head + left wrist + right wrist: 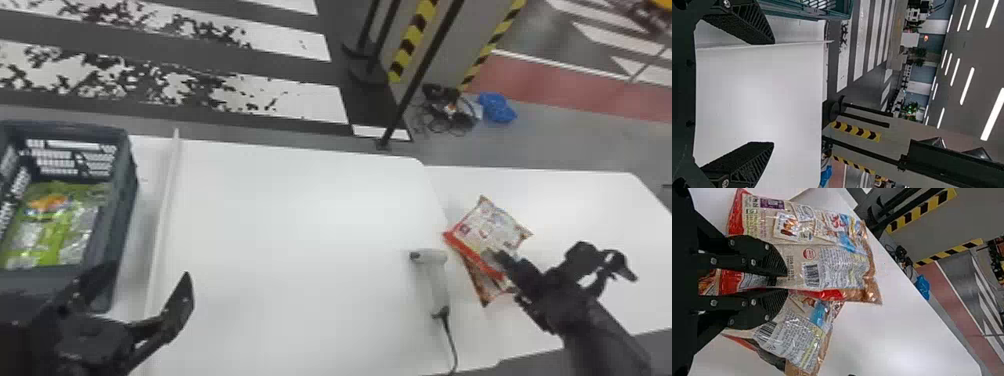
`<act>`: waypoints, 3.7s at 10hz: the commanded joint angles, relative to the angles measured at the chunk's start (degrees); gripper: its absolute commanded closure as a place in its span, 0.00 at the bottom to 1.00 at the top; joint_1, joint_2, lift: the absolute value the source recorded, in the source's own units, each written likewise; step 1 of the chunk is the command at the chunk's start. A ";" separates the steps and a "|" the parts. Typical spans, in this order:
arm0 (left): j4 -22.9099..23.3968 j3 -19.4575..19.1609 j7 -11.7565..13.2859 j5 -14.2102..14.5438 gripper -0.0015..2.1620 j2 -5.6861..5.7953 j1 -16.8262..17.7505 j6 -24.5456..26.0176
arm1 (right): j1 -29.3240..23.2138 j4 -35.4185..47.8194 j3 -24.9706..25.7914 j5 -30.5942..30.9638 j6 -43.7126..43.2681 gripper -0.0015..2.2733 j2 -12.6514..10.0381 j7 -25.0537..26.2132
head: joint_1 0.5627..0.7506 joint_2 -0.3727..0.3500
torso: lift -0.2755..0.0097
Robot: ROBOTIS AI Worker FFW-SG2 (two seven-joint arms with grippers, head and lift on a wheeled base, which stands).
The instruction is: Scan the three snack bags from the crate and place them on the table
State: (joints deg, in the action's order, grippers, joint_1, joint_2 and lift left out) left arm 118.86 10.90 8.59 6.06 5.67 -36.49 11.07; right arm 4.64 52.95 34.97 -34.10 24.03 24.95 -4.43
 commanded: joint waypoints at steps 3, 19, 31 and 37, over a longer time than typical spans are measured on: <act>0.14 0.35 -0.32 0.09 0.04 -0.22 0.01 0.67 | -10.53 14.29 2.12 -2.11 -6.31 0.03 -4.20 -0.05 | 0.70 0.03 | 0.84; 13.85 -10.11 2.31 6.42 0.04 -0.40 -3.07 13.86 | -47.62 52.87 -31.55 18.54 -49.55 0.03 -17.92 1.97 | 0.70 0.15 | 0.84; -7.95 -20.74 -2.35 8.35 0.05 0.04 38.24 57.45 | -47.01 50.85 -31.19 12.04 -44.63 0.04 -12.73 -2.42 | 0.70 0.48 | 0.84; -21.31 -16.53 -4.37 2.20 0.10 1.10 46.68 57.80 | -47.97 49.53 -30.76 10.28 -46.92 0.04 -12.38 -3.92 | 0.70 0.46 | 0.84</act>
State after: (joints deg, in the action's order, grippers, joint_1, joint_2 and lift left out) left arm 97.70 -5.91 4.25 9.13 6.70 9.84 68.13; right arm -43.17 102.41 4.17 -23.70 -22.47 12.49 -8.35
